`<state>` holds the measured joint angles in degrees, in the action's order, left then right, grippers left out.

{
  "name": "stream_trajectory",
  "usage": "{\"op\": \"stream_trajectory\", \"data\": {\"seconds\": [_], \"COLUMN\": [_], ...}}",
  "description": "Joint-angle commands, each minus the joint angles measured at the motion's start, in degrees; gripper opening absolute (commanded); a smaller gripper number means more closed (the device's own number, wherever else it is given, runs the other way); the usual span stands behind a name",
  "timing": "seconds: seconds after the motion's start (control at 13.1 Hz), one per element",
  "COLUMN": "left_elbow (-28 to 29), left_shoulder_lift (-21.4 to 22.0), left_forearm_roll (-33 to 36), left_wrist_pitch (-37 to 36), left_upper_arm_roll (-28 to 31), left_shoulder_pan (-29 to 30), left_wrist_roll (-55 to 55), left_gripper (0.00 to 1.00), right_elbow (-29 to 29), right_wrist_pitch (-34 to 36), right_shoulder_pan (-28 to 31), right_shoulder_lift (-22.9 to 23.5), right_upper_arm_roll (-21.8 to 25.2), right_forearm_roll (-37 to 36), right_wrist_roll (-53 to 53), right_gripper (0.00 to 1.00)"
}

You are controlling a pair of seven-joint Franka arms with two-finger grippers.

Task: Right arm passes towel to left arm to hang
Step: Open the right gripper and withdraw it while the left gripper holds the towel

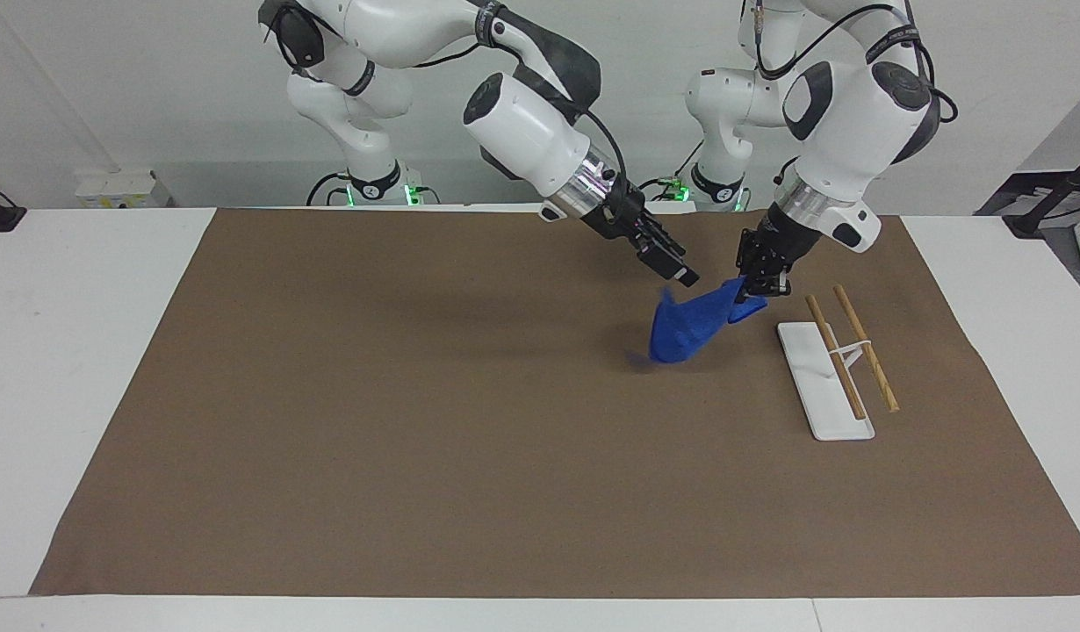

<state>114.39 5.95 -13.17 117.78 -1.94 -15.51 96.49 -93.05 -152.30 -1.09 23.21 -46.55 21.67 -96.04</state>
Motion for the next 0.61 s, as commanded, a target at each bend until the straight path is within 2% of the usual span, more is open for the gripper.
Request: {"op": "stream_trajectory", "data": {"seconds": [0.0,0.3,0.38,0.53], "left_elbow": [1.10,1.10,1.27,0.57], "left_shoulder_lift": [0.30,0.21,0.21,-0.06], "left_forearm_roll": [-1.07,-1.07,-1.07,-1.07], "left_wrist_pitch": [2.98,4.04,3.86,4.04], "left_upper_arm_roll": [0.44,0.53,0.53,0.62], "left_shoulder_pan": [0.04,1.35,1.80,3.90], "left_wrist_roll": [-6.82,-23.86,-27.38,-37.29], "left_gripper": [0.00,0.00,0.00,0.00], "right_elbow": [-4.76,-10.11,-12.92,-14.88], "right_wrist_pitch": [0.34,2.17,4.80,15.57], "right_shoulder_pan": [0.83,0.39,0.47,0.47], "right_shoulder_lift": [-3.16,-7.73,-9.65,-12.56], "right_upper_arm_roll": [3.12,12.52,15.41,22.61], "right_forearm_roll": [-2.67,-3.21,-3.30,-3.39], "right_wrist_roll": [12.06,34.98,42.70,61.42], "right_gripper": [1.00,1.00,1.00,1.00]}}
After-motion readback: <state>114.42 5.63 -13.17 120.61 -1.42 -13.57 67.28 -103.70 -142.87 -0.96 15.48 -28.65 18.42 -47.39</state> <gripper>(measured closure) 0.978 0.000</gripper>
